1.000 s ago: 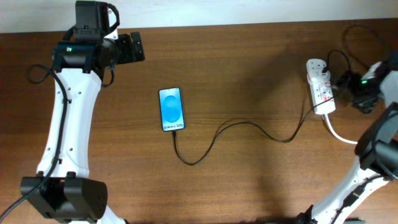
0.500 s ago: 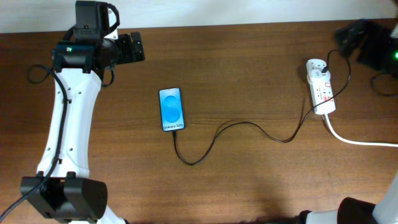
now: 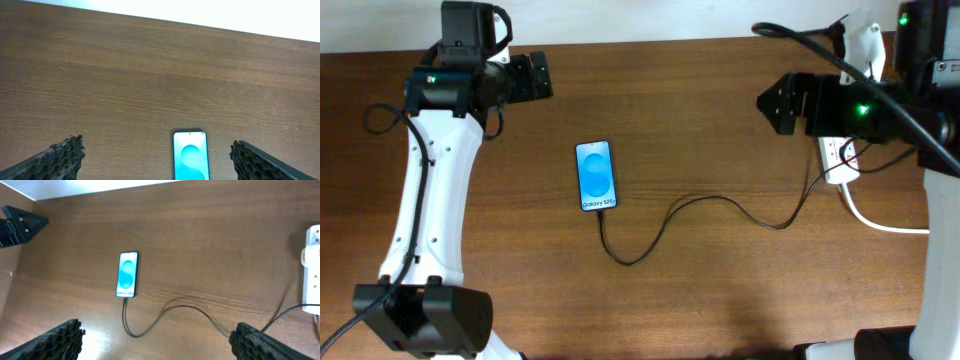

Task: Plug charger to phone and switch on socket

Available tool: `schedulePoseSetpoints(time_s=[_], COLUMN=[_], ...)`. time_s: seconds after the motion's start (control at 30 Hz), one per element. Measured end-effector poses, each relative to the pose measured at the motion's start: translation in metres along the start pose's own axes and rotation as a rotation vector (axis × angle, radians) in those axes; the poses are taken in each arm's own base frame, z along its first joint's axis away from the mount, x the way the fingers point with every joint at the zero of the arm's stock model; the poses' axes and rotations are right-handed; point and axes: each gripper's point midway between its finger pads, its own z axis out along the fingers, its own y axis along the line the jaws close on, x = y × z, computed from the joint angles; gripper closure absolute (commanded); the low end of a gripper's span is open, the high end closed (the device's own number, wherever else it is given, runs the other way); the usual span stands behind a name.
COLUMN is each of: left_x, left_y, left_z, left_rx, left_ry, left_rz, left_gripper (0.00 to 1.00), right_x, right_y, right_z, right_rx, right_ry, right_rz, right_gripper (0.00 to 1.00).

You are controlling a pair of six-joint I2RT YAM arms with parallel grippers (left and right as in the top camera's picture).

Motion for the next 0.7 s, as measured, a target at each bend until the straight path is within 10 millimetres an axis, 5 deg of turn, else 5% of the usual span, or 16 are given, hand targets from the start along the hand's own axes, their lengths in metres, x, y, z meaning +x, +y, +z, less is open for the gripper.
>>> schedulePoseSetpoints(time_s=[0.3,0.43,0.57,0.63,0.7], left_x=[0.000,0.000,0.000,0.000,0.000], left_y=[0.000,0.000,0.000,0.000,0.001], left_z=[0.000,0.000,0.000,0.000,0.000], left_rx=[0.000,0.000,0.000,0.000,-0.003], left_ry=[0.000,0.000,0.000,-0.001,-0.001], left_rz=[0.000,0.000,0.000,0.000,0.000], left_gripper=[0.01,0.01,0.01,0.00,0.01], right_x=[0.005,-0.013,-0.033,-0.029,-0.006], right_y=[-0.015,-0.019,-0.011,-0.008,-0.017], right_z=[-0.001,-0.002,-0.041,-0.049,-0.033], right_rx=[0.092,0.155,0.192,0.192,0.198], right_ry=[0.020,-0.059,-0.266,-0.338,-0.353], right_rz=[-0.055,-0.100,-0.228,-0.292,-0.344], right_gripper=[0.02,0.02,0.02,0.02,0.02])
